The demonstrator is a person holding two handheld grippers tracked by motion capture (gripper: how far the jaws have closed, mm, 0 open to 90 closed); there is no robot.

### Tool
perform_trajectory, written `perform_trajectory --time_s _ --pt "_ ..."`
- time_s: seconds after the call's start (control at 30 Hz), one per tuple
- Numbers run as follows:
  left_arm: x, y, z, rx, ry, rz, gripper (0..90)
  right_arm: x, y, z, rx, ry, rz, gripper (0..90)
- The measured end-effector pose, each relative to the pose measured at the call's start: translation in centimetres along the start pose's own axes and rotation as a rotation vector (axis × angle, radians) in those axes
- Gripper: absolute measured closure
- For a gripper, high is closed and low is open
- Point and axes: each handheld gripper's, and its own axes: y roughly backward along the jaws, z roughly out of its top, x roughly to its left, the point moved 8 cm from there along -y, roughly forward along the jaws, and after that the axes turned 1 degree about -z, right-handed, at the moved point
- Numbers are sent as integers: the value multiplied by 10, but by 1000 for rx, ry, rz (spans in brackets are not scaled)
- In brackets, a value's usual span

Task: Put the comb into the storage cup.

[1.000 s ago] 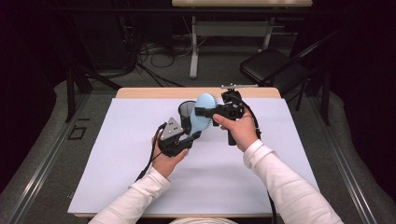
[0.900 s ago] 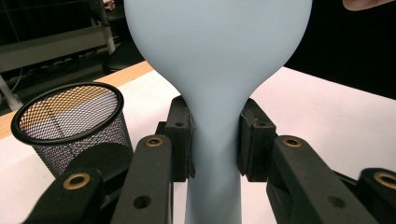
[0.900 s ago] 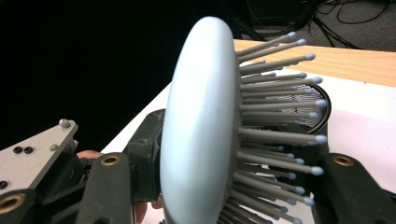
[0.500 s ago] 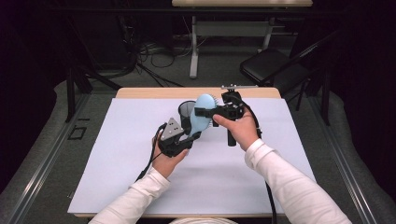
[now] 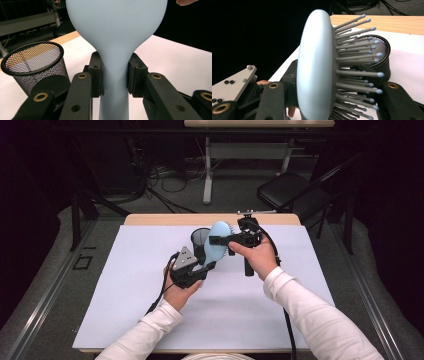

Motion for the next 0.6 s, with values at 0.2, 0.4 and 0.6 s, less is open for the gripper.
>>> perform_trajectory --time_s 0.2,0.4,0.6 --pt "1 0 0 1 9 -2 691 0 -1 0 -3 -8 2 461" --pt "2 1 1 -3 15 -4 684 -1 -1 1 -2 -23 10 464" --pt "2 0 1 -6 25 -10 671 -1 -1 2 -5 -36 18 466"
